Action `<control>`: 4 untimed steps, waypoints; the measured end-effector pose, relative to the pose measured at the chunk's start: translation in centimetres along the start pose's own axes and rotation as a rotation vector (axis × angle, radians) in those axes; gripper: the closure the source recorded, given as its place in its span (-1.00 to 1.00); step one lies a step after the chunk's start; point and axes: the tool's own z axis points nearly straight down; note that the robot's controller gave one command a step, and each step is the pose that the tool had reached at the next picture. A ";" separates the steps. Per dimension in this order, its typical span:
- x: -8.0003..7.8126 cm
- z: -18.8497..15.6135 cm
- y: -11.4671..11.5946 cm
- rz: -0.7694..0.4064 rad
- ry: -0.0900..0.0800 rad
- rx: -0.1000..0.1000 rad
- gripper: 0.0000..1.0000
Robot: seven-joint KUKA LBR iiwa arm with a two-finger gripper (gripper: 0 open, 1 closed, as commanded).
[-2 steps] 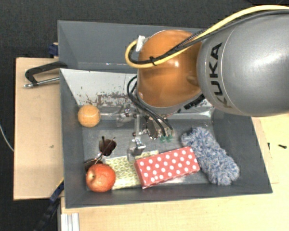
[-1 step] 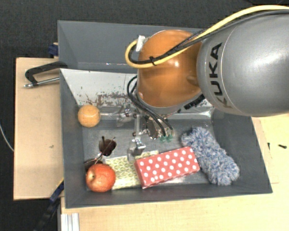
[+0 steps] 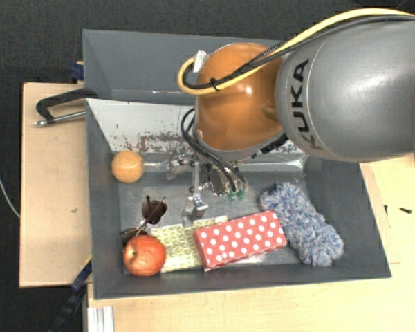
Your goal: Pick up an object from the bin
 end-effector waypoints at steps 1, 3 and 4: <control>0.0 6.8 -0.4 0.029 -0.001 0.000 -1.00; -1.1 13.1 0.2 -0.054 -0.004 0.000 1.00; -1.1 13.1 0.2 -0.054 -0.004 0.000 1.00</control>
Offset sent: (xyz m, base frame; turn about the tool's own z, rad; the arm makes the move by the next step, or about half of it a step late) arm 0.0111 0.0071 -0.1432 -0.0476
